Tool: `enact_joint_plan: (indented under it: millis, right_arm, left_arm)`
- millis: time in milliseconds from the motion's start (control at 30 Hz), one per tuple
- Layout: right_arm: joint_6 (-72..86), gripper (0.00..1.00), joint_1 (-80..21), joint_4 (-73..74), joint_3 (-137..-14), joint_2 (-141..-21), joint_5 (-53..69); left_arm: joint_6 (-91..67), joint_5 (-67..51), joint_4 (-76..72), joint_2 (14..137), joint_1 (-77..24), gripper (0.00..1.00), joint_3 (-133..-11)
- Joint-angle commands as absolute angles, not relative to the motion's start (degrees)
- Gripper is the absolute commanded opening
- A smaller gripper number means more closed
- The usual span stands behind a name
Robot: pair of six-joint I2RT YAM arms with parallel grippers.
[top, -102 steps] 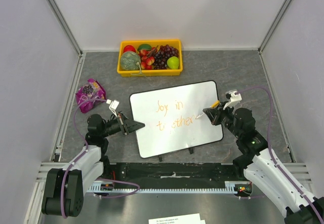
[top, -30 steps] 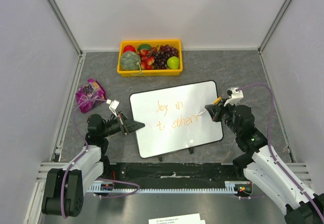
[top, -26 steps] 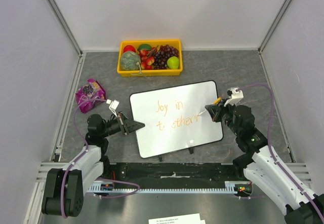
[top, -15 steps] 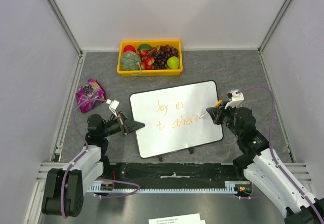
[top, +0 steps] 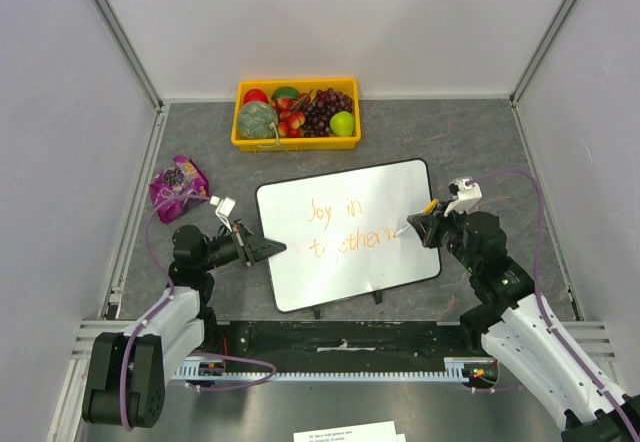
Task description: Write a sentence on the whiteboard
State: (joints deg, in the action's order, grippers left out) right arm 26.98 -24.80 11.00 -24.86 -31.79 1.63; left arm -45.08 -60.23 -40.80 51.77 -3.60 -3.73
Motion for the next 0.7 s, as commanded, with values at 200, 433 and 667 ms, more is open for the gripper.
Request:
enact_joint_plan:
  millis: [200, 433, 667]
  right_arm:
    - [26.5, 0.00, -24.7, 8.4, -29.1, -33.8, 0.5]
    - [26.2, 0.00, -24.7, 8.3, -26.4, -34.2, -1.8]
    - [25.5, 0.00, -24.7, 9.4, -26.3, -34.8, -5.3]
  left_arm:
    - [-40.0, -60.6, -41.9, 51.9, -3.6, 0.02, -2.3]
    - [-40.0, -60.5, -41.9, 51.7, -3.6, 0.02, -2.3]
    - [-40.0, -60.6, -41.8, 51.7, -3.7, 0.02, -2.3]
